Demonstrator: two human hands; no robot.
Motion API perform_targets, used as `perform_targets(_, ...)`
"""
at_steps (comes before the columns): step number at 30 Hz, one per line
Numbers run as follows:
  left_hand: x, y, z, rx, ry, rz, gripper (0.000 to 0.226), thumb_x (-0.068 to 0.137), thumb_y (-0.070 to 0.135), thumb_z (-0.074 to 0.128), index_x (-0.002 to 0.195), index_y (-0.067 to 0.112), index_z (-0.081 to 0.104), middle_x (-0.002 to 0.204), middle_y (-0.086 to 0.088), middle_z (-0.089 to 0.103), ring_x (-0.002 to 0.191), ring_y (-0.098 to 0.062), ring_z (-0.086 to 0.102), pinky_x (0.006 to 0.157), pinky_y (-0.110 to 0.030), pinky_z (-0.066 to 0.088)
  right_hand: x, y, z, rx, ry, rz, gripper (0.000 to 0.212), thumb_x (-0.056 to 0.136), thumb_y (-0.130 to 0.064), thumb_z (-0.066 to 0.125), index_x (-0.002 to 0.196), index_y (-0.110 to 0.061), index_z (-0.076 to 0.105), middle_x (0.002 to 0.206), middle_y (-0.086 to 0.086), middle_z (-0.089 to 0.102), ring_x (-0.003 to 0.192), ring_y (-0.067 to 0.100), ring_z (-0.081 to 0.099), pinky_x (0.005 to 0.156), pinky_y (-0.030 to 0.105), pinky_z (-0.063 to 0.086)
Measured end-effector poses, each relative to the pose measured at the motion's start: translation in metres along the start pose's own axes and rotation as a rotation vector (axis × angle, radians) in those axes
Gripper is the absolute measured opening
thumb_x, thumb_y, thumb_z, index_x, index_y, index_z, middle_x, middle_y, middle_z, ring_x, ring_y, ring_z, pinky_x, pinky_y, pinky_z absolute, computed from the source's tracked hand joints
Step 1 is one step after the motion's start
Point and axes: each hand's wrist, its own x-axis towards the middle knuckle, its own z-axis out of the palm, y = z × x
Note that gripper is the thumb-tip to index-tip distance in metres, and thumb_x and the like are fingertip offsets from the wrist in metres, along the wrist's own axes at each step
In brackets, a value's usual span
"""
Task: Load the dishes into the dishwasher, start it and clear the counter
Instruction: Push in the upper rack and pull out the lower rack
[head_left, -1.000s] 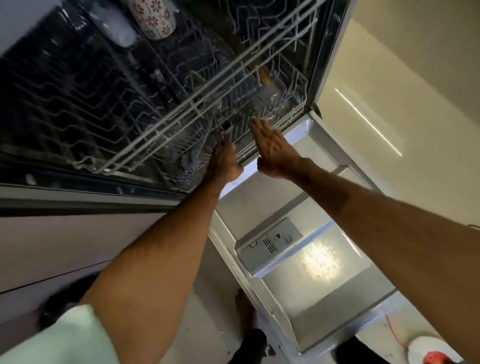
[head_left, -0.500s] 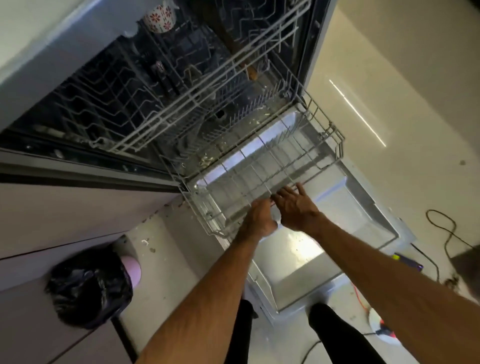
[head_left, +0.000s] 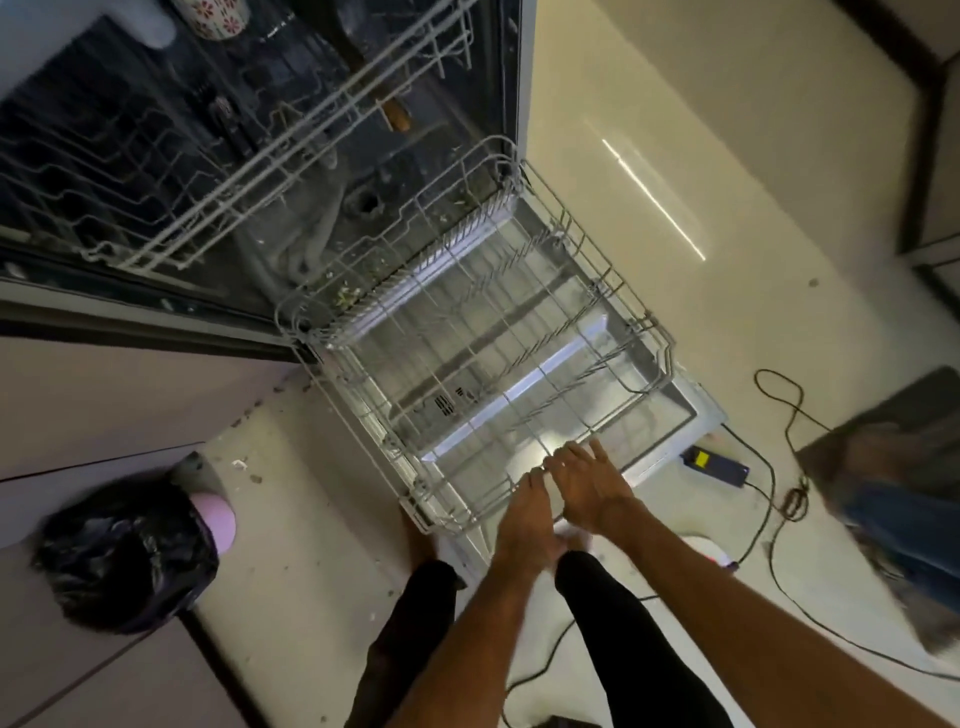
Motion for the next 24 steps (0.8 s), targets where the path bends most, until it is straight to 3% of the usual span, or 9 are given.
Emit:
perform_targets(4, -0.001, 0.002, -0.013, 0.028, 0.0, -0.008, 0.068, 0.085, 0.023, 0.076, 0.143, 0.009, 0.043, 0.139, -0.008, 0.054, 0.131, -0.025, 0.052, 0.107, -0.033, 0.044, 0.005, -0.004, -0.006, -0.058, -0.025, 0.028, 0.061, 0.095, -0.034, 0.059, 0.149, -0.015, 0.038, 0.151, 0.008, 0.043, 0.145, 0.027, 0.033, 0.124, 0.054, 0.01)
perform_targets(9, -0.039, 0.01, -0.035, 0.018, -0.005, -0.022, 0.047, 0.093, 0.008, 0.063, 0.139, 0.008, 0.053, 0.136, -0.011, 0.061, 0.128, -0.027, 0.055, 0.105, -0.034, 0.046, -0.031, -0.012, -0.008, 0.029, 0.011, 0.032, 0.078, 0.096, -0.026, 0.062, 0.159, -0.012, 0.019, 0.167, 0.013, 0.015, 0.155, 0.029, 0.013, 0.123, 0.048, 0.019)
perform_targets(12, -0.096, 0.011, -0.058, -0.027, 0.031, -0.072, 0.056, 0.092, 0.006, 0.062, 0.145, 0.01, 0.045, 0.146, -0.012, 0.051, 0.135, -0.027, 0.048, 0.109, -0.034, 0.04, -0.071, -0.036, -0.021, 0.214, 0.037, 0.047, 0.067, 0.09, -0.018, 0.062, 0.151, -0.004, 0.037, 0.157, 0.019, 0.033, 0.146, 0.036, 0.035, 0.111, 0.049, 0.042)
perform_targets(14, -0.143, 0.005, -0.08, -0.064, 0.109, -0.093, 0.056, 0.091, 0.005, 0.061, 0.144, 0.01, 0.045, 0.147, -0.012, 0.048, 0.135, -0.026, 0.046, 0.11, -0.032, 0.037, -0.092, -0.057, -0.04, 0.398, 0.139, 0.069, 0.05, 0.083, -0.012, 0.053, 0.131, 0.0, 0.058, 0.131, 0.022, 0.056, 0.12, 0.044, 0.061, 0.09, 0.052, 0.056)
perform_targets(15, -0.167, -0.001, -0.091, -0.083, 0.14, -0.1, 0.052, 0.091, 0.004, 0.058, 0.142, 0.01, 0.047, 0.147, -0.011, 0.047, 0.135, -0.025, 0.046, 0.109, -0.03, 0.036, -0.102, -0.069, -0.054, 0.474, 0.128, 0.069, 0.049, 0.082, -0.011, 0.05, 0.128, -0.001, 0.061, 0.123, 0.022, 0.061, 0.113, 0.043, 0.064, 0.089, 0.05, 0.056)
perform_targets(18, -0.235, -0.022, -0.123, -0.122, 0.23, -0.11, 0.046, 0.093, -0.001, 0.051, 0.137, 0.009, 0.052, 0.144, -0.008, 0.047, 0.133, -0.022, 0.046, 0.103, -0.021, 0.035, -0.133, -0.114, -0.12, 0.524, 0.06, 0.008, 0.047, 0.085, -0.006, 0.052, 0.132, -0.004, 0.058, 0.127, 0.017, 0.063, 0.12, 0.034, 0.06, 0.099, 0.04, 0.05)
perform_targets(20, -0.275, -0.043, -0.141, -0.18, 0.355, -0.116, 0.045, 0.085, -0.008, 0.051, 0.127, 0.004, 0.061, 0.135, -0.013, 0.057, 0.128, -0.021, 0.049, 0.102, -0.024, 0.043, -0.155, -0.151, -0.166, 0.549, 0.111, -0.052, 0.045, 0.089, -0.011, 0.054, 0.132, -0.001, 0.059, 0.131, 0.017, 0.062, 0.124, 0.033, 0.058, 0.105, 0.039, 0.046)
perform_targets(22, -0.315, -0.068, -0.158, -0.293, 0.417, -0.154, 0.047, 0.078, 0.005, 0.049, 0.123, 0.003, 0.064, 0.132, -0.016, 0.059, 0.126, -0.024, 0.052, 0.101, -0.03, 0.047, -0.161, -0.185, -0.195, 0.567, 0.148, -0.067, 0.046, 0.091, -0.015, 0.055, 0.133, 0.0, 0.06, 0.135, 0.018, 0.061, 0.127, 0.033, 0.056, 0.108, 0.04, 0.043)
perform_targets(24, -0.355, -0.092, -0.174, -0.32, 0.42, -0.141, 0.06, 0.075, 0.022, 0.038, 0.128, 0.004, 0.06, 0.136, -0.014, 0.055, 0.129, -0.028, 0.051, 0.106, -0.025, 0.038, -0.157, -0.22, -0.215, 0.536, 0.18, -0.093, 0.038, 0.088, -0.012, 0.054, 0.123, -0.005, 0.068, 0.124, 0.017, 0.067, 0.118, 0.033, 0.061, 0.102, 0.04, 0.047)
